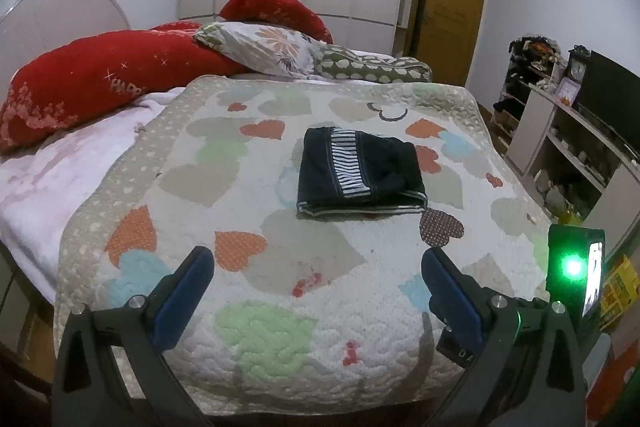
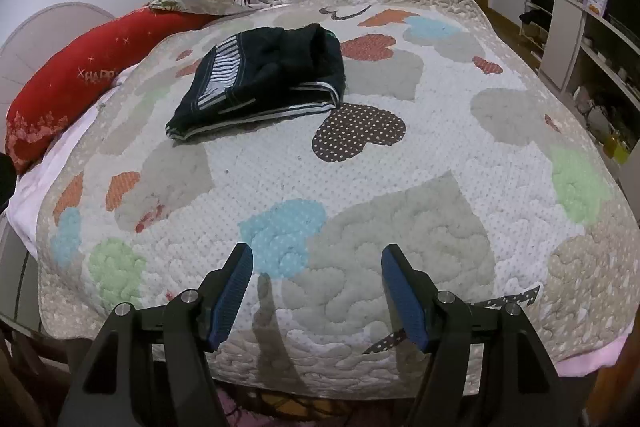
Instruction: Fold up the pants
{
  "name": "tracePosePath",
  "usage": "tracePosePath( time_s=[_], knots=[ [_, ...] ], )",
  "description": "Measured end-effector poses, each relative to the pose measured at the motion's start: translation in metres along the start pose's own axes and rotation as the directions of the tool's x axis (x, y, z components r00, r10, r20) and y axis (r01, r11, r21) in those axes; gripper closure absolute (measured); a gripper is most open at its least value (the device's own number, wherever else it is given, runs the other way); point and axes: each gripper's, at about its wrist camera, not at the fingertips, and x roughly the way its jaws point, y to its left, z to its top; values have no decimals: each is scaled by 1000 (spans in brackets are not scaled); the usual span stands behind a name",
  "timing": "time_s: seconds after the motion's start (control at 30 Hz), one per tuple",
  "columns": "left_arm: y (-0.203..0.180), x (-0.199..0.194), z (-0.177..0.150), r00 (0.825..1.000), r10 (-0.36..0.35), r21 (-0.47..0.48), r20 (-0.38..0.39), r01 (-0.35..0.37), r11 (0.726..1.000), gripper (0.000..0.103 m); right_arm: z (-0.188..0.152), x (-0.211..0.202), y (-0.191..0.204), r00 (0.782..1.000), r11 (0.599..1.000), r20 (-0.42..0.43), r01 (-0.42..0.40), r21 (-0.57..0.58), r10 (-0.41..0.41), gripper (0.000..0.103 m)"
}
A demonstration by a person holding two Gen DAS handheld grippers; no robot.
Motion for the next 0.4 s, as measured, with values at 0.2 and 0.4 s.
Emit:
tracePosePath(
  time_s=[0.2,0.4],
  knots=[
    [-2,5,-2,1000,-10,16,-28,10,1000,0,-1,1,2,1000,1000,-2,3,-9,-3,32],
    [0,10,-4,999,-13,3,-45,13,1000,0,-2,4,2,1000,1000,-10,5,-13,-5,31]
  ],
)
